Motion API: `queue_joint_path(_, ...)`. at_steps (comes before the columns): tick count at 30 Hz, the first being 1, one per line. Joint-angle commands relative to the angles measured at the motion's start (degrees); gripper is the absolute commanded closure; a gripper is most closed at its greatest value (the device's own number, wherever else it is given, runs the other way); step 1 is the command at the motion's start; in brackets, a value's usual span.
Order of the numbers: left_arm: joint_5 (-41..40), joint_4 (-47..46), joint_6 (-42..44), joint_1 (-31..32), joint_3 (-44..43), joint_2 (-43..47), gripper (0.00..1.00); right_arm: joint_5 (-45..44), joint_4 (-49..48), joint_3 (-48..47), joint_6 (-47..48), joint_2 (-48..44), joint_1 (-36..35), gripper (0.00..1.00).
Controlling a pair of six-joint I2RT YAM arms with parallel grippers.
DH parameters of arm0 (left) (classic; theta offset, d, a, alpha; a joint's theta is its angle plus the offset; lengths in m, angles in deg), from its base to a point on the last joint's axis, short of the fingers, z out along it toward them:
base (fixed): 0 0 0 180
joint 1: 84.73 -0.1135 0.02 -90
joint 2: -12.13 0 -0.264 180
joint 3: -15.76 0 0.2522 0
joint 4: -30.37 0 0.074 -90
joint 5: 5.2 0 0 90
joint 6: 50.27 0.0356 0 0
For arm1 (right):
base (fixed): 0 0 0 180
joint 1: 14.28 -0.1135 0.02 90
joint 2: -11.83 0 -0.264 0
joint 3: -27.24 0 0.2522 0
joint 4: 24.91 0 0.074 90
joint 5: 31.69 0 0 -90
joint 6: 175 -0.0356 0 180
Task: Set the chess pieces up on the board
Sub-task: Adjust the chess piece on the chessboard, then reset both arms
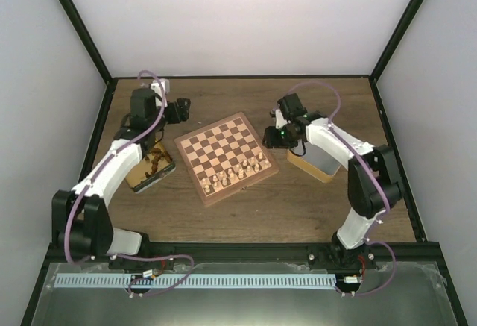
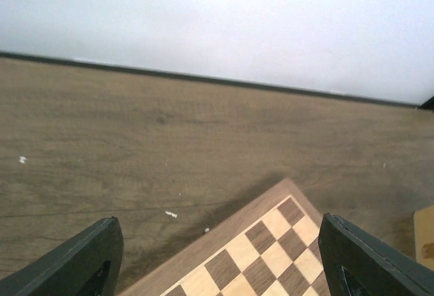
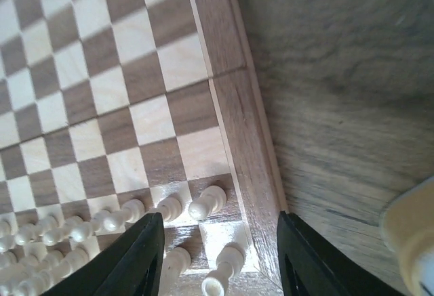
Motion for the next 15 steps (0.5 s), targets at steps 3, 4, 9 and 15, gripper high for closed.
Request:
queue_joint_path(3,-5.75,8.97,-2.75,-0.37,-0.03,13.18,0.13,-12.75,-0.77,-0.69,-8.01,-12.78,-0.47,0.49)
queue_joint_path(4,-6.36,10.99,-3.08,-0.37,0.03,15.46,0.09,-13.91,-0.93,0.31,-9.23,-14.90,-0.41,0.47)
queue_joint_path(9,-8.73,19.23,-5.97,-0.42,2.64,30.34,0.00,-19.80,-0.90,5.63,-12.72,-25.93,-0.41,0.34)
queue_joint_path(15,-11.09,29.10,-5.85,-0.37,4.51,46.49,0.00,-26.83,-0.19,12.62,-12.98,-42.56,-0.39,0.06)
